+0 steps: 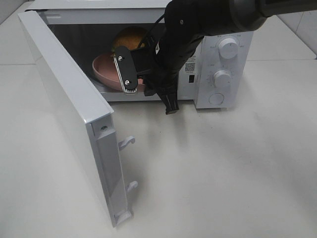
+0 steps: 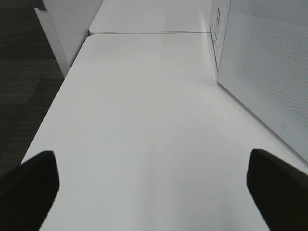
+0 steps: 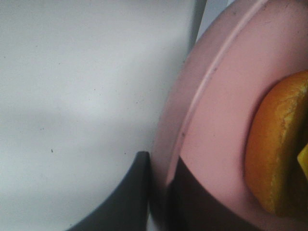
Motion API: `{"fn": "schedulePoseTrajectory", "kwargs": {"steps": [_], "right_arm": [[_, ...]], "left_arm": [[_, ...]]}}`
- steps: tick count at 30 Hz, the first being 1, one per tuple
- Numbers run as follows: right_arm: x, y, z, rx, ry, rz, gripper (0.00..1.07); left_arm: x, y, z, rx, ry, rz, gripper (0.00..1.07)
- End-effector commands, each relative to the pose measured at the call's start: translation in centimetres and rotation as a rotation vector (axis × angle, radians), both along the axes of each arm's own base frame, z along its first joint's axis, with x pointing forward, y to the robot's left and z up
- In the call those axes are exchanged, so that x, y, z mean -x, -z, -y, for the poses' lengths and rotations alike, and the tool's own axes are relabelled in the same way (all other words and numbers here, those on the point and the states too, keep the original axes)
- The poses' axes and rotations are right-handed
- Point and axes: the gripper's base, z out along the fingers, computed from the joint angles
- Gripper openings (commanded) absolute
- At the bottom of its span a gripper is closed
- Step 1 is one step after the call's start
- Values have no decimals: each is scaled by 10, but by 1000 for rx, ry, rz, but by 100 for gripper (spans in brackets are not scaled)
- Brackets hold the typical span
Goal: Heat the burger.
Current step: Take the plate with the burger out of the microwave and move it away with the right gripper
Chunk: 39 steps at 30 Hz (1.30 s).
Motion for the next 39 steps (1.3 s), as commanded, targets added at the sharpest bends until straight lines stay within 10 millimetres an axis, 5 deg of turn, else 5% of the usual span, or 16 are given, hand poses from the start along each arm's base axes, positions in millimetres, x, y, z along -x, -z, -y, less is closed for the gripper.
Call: {"fn": "schedulePoseTrajectory", "kwargs": {"steps": [1,27,39], "right_arm": [[1,-21,2,-35,-23,100,0],[59,-7,41,-84,-71,170,0],[91,-17,60,-166,-91,260,0]], "left_arm": [[2,0,0,0,-2,21,100],[2,0,0,0,-2,21,100],[2,0,0,0,-2,21,100]]}}
